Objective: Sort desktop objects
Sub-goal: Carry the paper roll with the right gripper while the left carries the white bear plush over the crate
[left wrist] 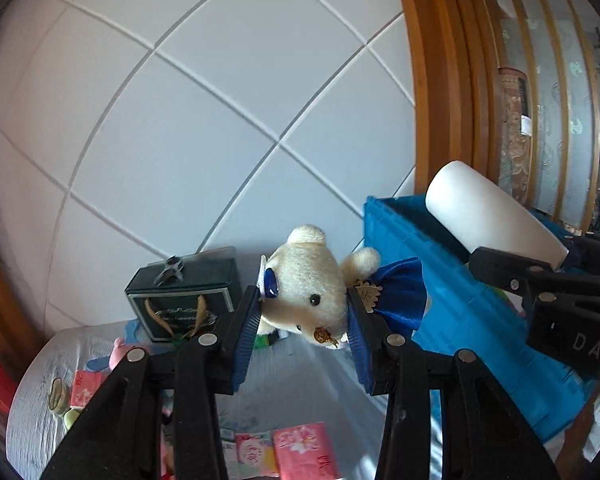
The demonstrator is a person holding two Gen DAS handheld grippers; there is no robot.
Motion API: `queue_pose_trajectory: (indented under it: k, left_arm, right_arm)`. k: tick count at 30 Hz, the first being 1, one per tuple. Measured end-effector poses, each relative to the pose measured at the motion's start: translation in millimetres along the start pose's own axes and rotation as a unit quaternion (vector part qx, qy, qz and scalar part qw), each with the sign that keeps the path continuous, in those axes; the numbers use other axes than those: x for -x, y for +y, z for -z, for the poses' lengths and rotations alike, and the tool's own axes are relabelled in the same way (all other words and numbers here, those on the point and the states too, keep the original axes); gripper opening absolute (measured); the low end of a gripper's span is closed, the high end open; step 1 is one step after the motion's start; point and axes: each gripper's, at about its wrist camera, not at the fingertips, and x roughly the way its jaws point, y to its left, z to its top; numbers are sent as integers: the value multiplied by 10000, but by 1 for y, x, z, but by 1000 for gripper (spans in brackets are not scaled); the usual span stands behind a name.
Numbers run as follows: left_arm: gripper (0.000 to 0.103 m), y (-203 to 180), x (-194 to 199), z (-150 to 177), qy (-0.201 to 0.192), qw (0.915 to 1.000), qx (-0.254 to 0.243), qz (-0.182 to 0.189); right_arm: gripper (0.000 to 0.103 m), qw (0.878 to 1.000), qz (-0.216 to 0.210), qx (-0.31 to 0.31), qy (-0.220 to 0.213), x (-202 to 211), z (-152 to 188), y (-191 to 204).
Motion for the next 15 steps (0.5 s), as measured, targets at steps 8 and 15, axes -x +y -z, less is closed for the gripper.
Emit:
queue_pose_trajectory:
  k: [8, 15]
  left_arm:
    - [41, -150, -48, -93, 313, 9982, 160, 484]
    - [41, -252, -163, -103, 1311, 9906, -79, 395]
  right_arm:
    - [45, 9985, 526, 122, 124, -4, -50, -157]
    - [45, 9940, 775, -287, 720, -89, -52, -286]
